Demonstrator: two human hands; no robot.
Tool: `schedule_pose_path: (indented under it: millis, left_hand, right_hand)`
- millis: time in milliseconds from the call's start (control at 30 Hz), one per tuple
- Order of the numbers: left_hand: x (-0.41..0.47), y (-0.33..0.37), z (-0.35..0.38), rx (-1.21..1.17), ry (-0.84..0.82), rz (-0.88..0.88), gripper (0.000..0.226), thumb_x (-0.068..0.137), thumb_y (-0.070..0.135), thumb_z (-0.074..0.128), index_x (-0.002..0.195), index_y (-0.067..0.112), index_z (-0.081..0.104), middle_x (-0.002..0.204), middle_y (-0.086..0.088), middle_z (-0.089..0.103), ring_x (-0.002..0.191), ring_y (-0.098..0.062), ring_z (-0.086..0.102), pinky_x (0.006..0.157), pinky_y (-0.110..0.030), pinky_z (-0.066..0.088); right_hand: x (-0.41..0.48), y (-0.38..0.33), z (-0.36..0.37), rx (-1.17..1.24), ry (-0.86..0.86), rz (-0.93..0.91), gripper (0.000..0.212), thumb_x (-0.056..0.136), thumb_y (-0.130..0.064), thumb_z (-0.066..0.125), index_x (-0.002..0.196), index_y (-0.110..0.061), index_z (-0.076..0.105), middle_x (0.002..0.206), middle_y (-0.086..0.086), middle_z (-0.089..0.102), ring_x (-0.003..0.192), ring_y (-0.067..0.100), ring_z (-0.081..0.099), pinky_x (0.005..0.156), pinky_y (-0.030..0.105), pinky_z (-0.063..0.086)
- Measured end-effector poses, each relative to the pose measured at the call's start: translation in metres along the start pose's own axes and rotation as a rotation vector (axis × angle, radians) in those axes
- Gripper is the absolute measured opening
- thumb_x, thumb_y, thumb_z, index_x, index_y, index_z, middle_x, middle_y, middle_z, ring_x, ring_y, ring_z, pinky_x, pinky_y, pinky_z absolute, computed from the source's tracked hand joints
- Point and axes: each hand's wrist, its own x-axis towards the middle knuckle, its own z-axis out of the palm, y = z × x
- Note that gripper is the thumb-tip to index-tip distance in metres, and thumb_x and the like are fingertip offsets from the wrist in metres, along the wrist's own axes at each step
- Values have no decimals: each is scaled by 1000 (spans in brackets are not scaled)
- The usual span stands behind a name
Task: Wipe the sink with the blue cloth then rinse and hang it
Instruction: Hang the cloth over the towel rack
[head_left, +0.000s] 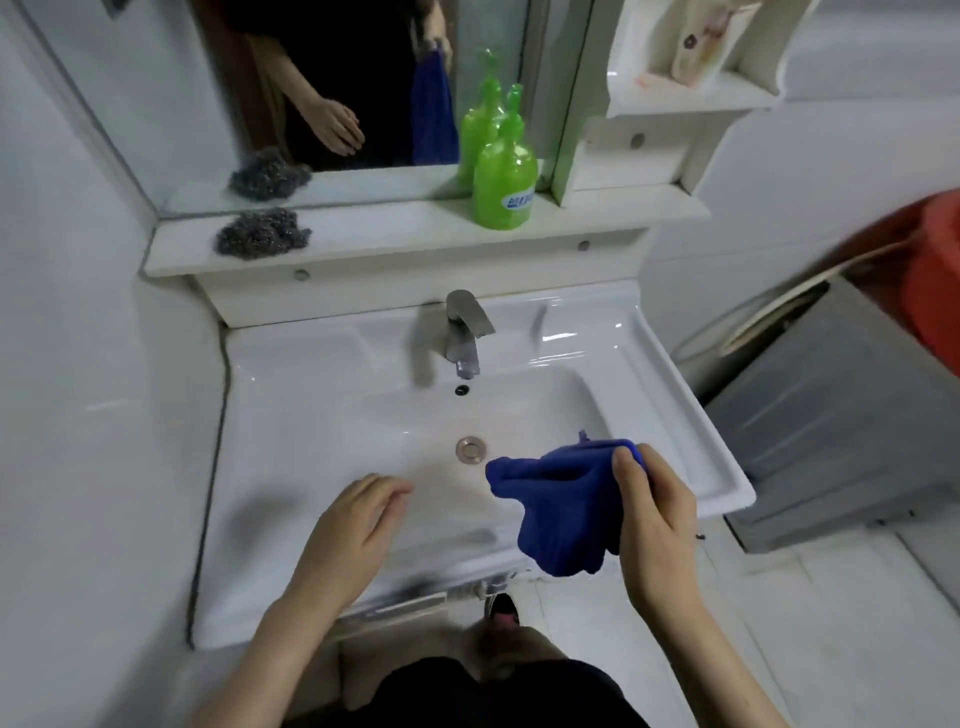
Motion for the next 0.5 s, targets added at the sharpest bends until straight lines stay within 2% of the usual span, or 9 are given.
schedule_pose_path:
  millis: [67,133,200,267,300,367,433,500]
  left_hand:
    - [-21,-11,0,-32,-43,38,15,99,25,51,102,30,65,102,22,63,100,1,58,84,-7,40]
    - [-43,-21,3,-64,-93,60,16,98,22,54,97,34,65,99,22,65,96,0,60,81,-8,41]
    - [-67,-31,10,-102,-156,61,16,95,29,52,93,39,64,100,22,66,93,1,62,80,-9,43]
    - [-92,-40,19,-119,-232,72,18,89,34,49,90,43,64,104,28,64,93,5,62,80,-10,45]
    - [-104,-45,24,-120,-275,77,19,88,35,49,92,46,64,103,30,64,93,7,62,80,-12,46]
    - [-128,-55,35,-102,-374,74,20,92,32,55,93,50,63,99,29,67,92,6,63,79,-18,47]
    - [-149,-62,41,-50,-457,84,22,95,28,58,89,49,63,94,20,70,93,-1,65,77,-23,47]
    - [-162,-60,43,-13,-508,81,22,96,27,59,90,48,62,97,16,69,94,-7,65,77,-27,46]
  right_hand:
    - [-39,-7,-5,15,118,-20,48,103,-7,41,70,-28,68,77,-7,71,66,1,56,59,19,40]
    - [-79,-8,-12,-8,242,-31,51,103,-6,42,65,-33,64,67,-15,64,60,2,53,54,13,38]
    - [-117,1,-20,-51,351,-4,39,102,-13,45,71,-24,65,71,-8,67,59,13,55,53,20,40]
    - [-156,16,-31,-75,432,51,30,98,-23,46,80,-7,63,78,9,68,64,29,57,56,30,39]
    - [-174,23,-36,-93,470,83,31,97,-24,46,80,-3,61,76,11,67,61,28,55,55,32,37]
    - [-211,36,-45,-109,536,168,31,101,-16,48,75,0,55,62,1,59,52,15,48,52,28,35]
    - [-247,47,-52,-89,583,260,31,101,-9,46,73,4,50,53,-6,53,48,6,46,46,20,36]
    - [-281,61,-61,-77,628,348,32,101,-8,46,71,3,47,50,-8,51,45,5,45,45,20,35]
